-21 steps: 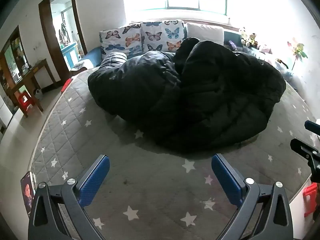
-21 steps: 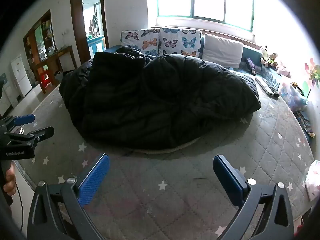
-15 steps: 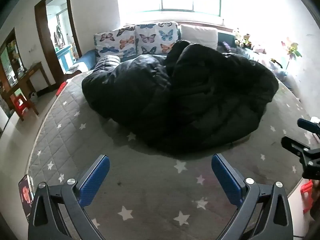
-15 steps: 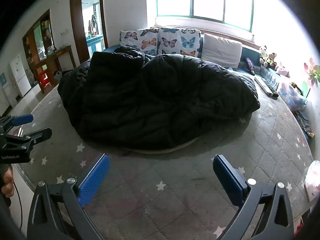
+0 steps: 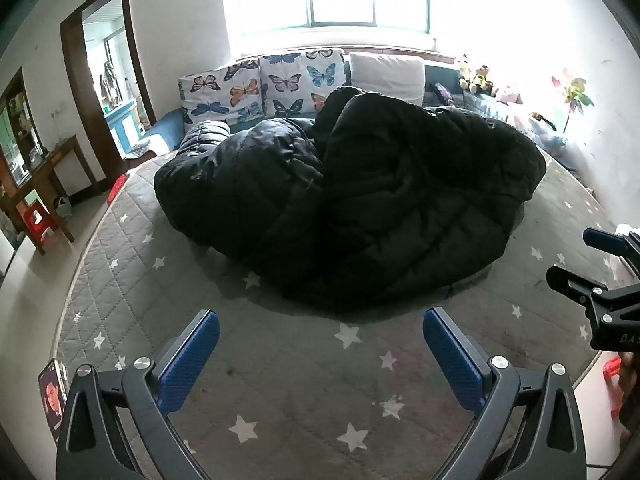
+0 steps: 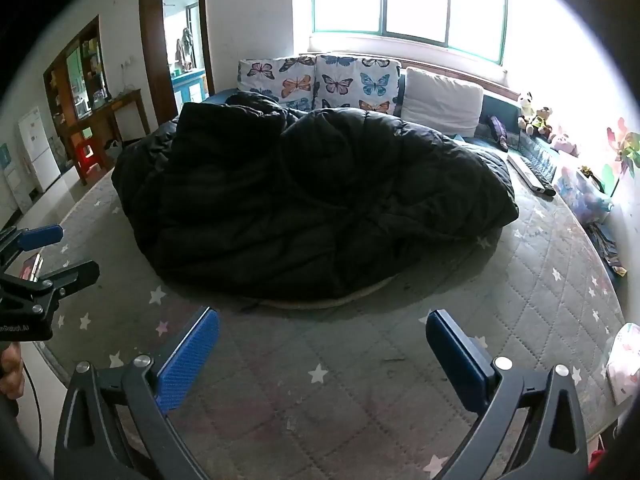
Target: Fold large clothes
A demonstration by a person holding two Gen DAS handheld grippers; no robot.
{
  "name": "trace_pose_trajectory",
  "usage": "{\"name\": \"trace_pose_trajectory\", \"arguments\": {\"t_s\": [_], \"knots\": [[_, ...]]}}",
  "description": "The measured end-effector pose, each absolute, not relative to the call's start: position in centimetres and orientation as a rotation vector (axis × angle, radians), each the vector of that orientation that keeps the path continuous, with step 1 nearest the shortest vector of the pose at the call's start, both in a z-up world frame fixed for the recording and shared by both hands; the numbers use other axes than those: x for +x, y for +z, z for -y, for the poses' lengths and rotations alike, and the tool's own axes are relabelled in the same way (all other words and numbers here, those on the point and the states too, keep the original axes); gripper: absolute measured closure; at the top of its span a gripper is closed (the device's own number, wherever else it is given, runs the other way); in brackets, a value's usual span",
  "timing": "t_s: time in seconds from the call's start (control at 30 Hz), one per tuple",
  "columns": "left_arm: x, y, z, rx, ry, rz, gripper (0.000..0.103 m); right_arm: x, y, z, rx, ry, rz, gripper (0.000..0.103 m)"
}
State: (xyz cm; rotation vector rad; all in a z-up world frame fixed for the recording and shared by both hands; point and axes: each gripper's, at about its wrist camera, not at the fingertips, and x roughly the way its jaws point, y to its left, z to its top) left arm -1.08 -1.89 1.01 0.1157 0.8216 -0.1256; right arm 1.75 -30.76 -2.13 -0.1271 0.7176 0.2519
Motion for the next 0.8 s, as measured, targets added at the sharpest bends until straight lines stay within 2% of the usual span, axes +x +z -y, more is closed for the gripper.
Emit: {"name": "trace_pose_trajectory", "arguments": {"t_s": [0.8], "knots": [[-0.81,0.98,1.47,0.114,-0.116,-0.829,0.0,1.99,-1.82,30.38,-0.135,0.26,-0.714,0.0]]}}
